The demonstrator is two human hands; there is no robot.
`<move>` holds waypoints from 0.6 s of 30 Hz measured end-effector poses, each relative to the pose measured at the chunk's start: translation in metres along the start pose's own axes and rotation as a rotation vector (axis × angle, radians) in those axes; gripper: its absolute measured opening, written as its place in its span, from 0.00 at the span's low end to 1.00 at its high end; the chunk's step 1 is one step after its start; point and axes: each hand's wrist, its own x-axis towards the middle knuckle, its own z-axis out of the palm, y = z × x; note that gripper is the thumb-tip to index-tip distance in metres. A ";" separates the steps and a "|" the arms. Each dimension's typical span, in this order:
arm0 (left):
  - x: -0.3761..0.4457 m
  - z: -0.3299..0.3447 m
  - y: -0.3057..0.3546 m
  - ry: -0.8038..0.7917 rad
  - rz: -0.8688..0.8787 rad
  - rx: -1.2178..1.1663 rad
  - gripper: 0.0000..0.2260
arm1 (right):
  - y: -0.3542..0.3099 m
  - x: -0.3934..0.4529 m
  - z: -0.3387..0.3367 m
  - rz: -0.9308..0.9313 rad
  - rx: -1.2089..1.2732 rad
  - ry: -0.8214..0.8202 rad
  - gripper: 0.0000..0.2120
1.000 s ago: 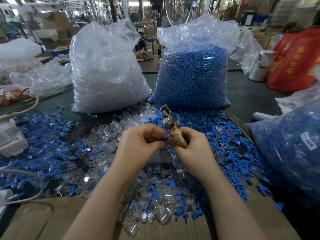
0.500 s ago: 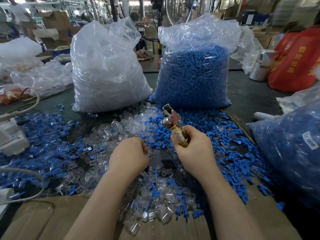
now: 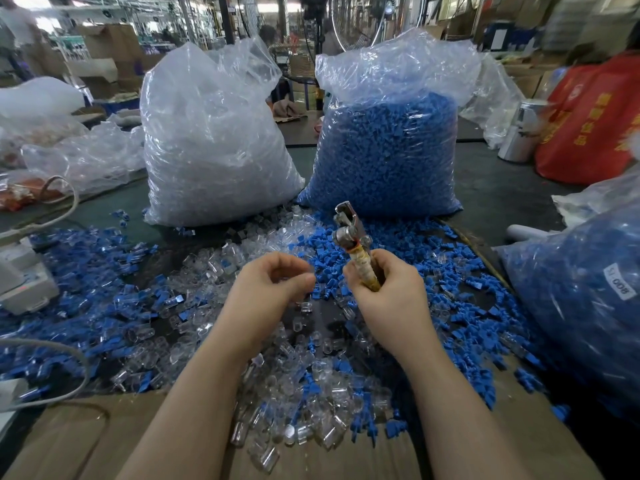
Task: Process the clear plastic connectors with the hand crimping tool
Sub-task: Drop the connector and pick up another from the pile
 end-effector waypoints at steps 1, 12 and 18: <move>-0.001 0.001 0.002 -0.031 0.012 -0.106 0.05 | -0.001 0.000 0.000 0.000 0.024 0.002 0.15; -0.001 0.004 0.004 -0.148 0.073 -0.354 0.13 | -0.010 0.000 -0.003 -0.020 0.127 -0.004 0.13; -0.003 0.009 0.005 -0.099 0.066 -0.369 0.09 | -0.011 -0.001 -0.003 -0.014 0.143 -0.002 0.12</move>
